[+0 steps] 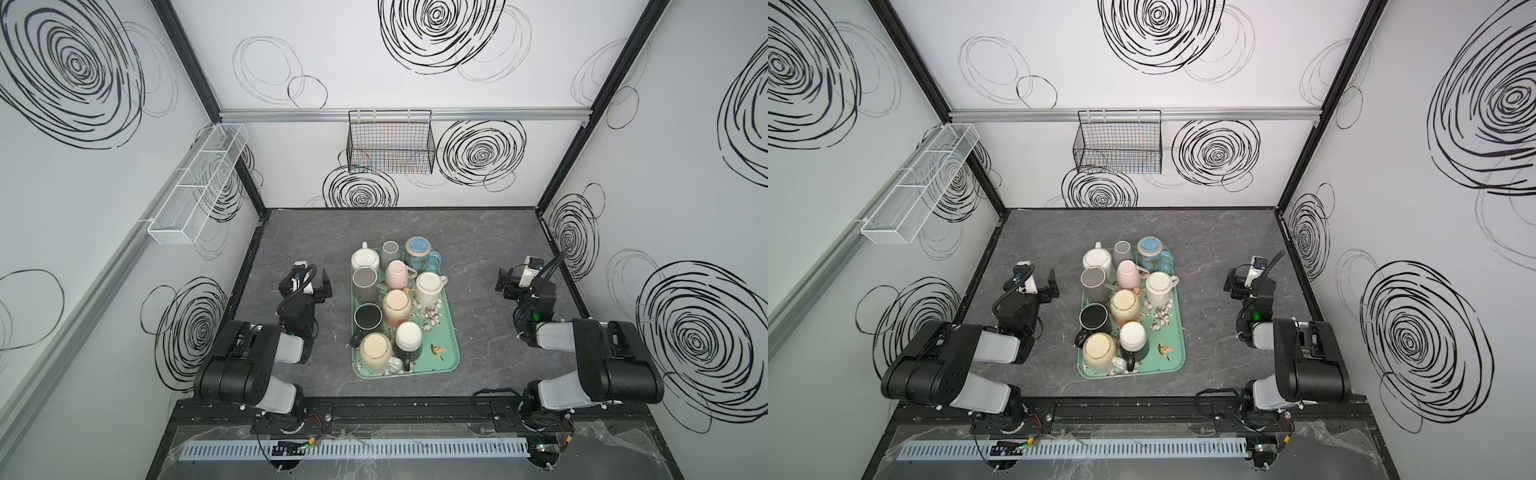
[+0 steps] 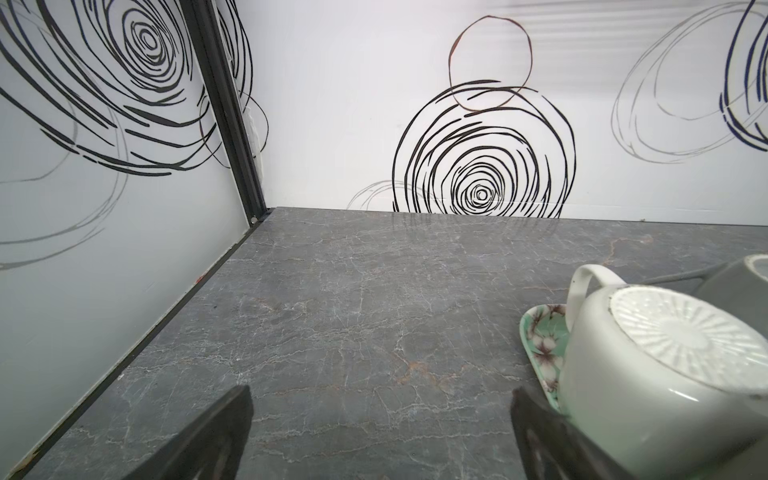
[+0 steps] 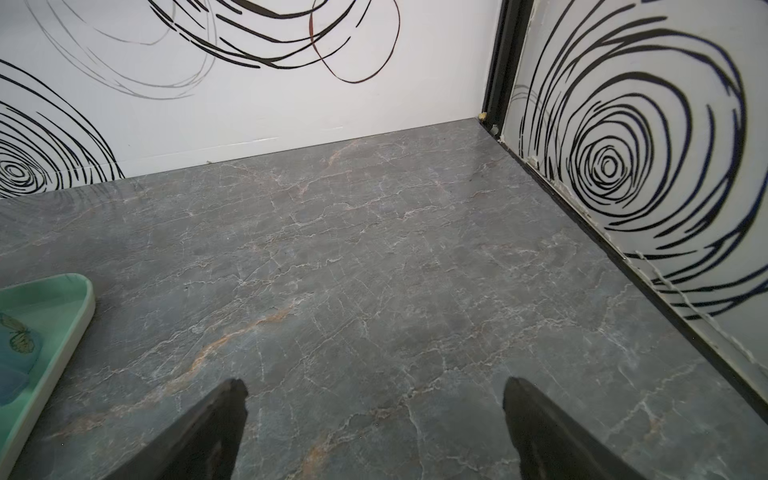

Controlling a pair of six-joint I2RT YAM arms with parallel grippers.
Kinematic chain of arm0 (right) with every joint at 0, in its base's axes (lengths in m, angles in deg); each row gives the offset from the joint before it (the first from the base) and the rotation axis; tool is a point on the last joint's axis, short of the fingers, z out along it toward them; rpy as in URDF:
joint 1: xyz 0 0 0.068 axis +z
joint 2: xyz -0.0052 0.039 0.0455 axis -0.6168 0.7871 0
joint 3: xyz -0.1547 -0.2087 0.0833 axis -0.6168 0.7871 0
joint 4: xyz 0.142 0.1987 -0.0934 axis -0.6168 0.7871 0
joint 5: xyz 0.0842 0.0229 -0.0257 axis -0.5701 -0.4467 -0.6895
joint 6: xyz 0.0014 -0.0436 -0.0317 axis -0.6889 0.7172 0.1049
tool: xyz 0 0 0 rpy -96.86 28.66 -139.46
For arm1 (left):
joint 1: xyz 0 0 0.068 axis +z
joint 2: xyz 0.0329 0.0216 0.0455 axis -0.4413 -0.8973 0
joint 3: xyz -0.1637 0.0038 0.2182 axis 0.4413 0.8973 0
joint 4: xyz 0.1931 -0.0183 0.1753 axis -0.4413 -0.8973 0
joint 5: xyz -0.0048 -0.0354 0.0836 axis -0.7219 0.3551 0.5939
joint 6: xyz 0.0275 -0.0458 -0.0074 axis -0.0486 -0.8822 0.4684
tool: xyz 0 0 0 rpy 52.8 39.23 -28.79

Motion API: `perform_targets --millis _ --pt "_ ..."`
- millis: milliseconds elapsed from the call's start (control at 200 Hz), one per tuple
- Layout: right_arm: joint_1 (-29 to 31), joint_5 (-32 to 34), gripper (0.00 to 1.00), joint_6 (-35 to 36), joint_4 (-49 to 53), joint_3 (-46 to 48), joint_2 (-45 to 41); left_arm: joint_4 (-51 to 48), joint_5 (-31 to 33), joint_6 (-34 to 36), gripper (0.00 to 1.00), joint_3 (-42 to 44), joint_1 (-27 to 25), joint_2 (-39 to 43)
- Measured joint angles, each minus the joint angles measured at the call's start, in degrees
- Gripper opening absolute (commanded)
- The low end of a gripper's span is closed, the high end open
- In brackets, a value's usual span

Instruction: Turn the mug right side up

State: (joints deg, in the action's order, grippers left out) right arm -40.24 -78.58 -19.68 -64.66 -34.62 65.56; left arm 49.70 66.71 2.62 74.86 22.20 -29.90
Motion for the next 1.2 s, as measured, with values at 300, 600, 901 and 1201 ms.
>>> perform_targets --millis 300,600,901,1201 --pt "0.00 0.00 1.00 0.00 0.00 0.00 0.00 0.00 1.27 0.20 0.99 0.00 -0.61 0.00" --pt "0.00 -0.33 1.00 0.00 0.00 0.00 0.00 0.00 1.18 0.24 0.99 0.00 -0.57 0.00" --pt "0.00 -0.33 1.00 0.02 0.00 0.00 0.00 0.00 0.74 0.22 0.99 0.00 -0.35 0.00" --pt "0.92 -0.70 1.00 1.20 8.96 -2.82 -2.47 -0.13 5.77 0.72 0.99 0.42 -2.97 1.33"
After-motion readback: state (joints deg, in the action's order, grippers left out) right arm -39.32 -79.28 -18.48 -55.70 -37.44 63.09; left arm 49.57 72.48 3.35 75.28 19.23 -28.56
